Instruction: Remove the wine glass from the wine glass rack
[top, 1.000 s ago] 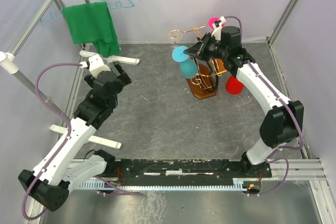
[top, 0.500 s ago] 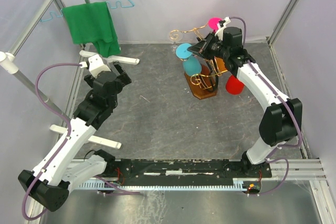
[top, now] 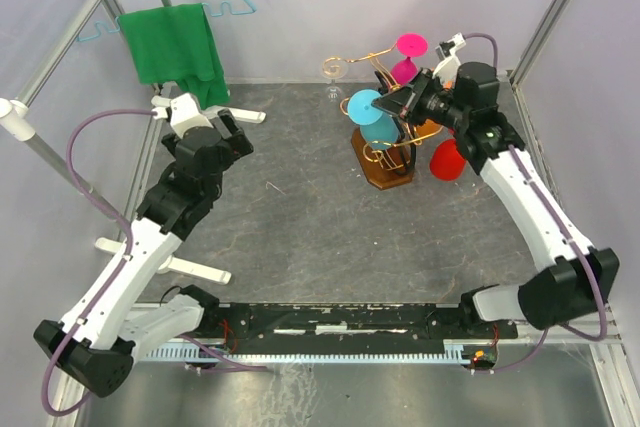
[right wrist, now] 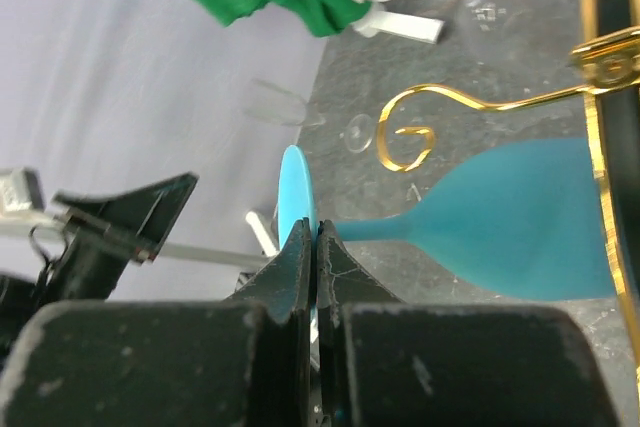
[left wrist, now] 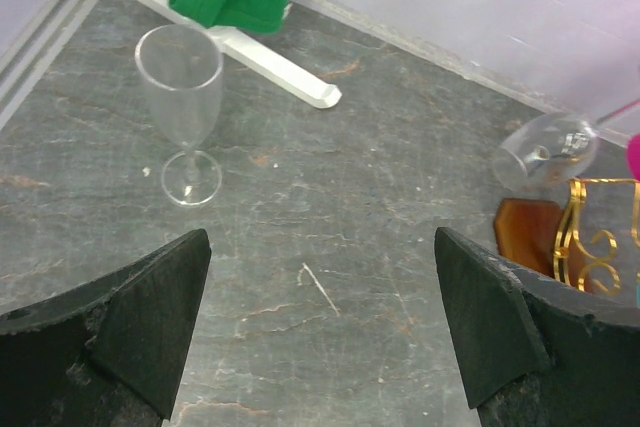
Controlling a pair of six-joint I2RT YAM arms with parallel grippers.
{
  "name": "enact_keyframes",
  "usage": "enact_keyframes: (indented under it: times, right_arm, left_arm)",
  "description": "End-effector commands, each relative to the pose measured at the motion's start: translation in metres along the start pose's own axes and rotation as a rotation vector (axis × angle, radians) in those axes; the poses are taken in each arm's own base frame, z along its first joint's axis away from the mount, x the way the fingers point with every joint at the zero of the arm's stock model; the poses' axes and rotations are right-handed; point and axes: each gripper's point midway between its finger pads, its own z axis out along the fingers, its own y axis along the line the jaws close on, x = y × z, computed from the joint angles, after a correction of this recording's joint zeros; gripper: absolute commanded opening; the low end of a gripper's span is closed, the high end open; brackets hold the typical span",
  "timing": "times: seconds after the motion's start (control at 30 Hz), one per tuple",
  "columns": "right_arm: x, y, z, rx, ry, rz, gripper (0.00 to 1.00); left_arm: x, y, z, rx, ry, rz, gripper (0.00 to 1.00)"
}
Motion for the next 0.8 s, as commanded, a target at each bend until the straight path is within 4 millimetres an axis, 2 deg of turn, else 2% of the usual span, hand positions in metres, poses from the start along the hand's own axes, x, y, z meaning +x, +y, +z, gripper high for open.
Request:
enact_keyframes:
  times: [0.0, 0.27, 0.37, 0.43, 0.57, 0.6, 0.7, 0.77]
  right_arm:
    - [0.004, 0.048, -0.037, -0.155, 0.028, -0.107, 0.01]
    - [0.024, 0.093, -0.079, -0.322, 0.124, -0.199, 0.01]
    - [0.033, 0.107, -0.095, -0.376, 0.141, -0.33, 0.01]
    - [0.049, 0.113, -0.104, -0.41, 0.157, -0.463, 0.01]
    - [0.109, 0.141, -0.13, -0.581, 0.149, -0.855, 0.01]
    - [0.121, 0.14, -0.132, -0.606, 0.134, -0.947, 0.01]
    - [0.138, 0.139, -0.135, -0.639, 0.097, -1.154, 0.01]
    - [0.15, 0.132, -0.132, -0.637, 0.12, -1.268, 0.01]
  left_arm:
    - [-0.023, -0.03, -0.009, 0.111, 0.009, -0.058, 0.99]
    - [-0.042, -0.063, -0.016, 0.224, 0.05, -0.07, 0.99]
    - [-0.049, -0.08, -0.021, 0.294, 0.073, -0.092, 0.99]
    - [-0.054, -0.093, -0.025, 0.345, 0.092, -0.105, 0.99]
    - [-0.063, -0.125, -0.035, 0.468, 0.148, -0.129, 0.99]
    - [-0.064, -0.132, -0.038, 0.499, 0.173, -0.133, 0.99]
    - [-0.068, -0.149, -0.048, 0.571, 0.231, -0.146, 0.99]
    - [-0.086, -0.148, -0.059, 0.592, 0.196, -0.186, 0.99]
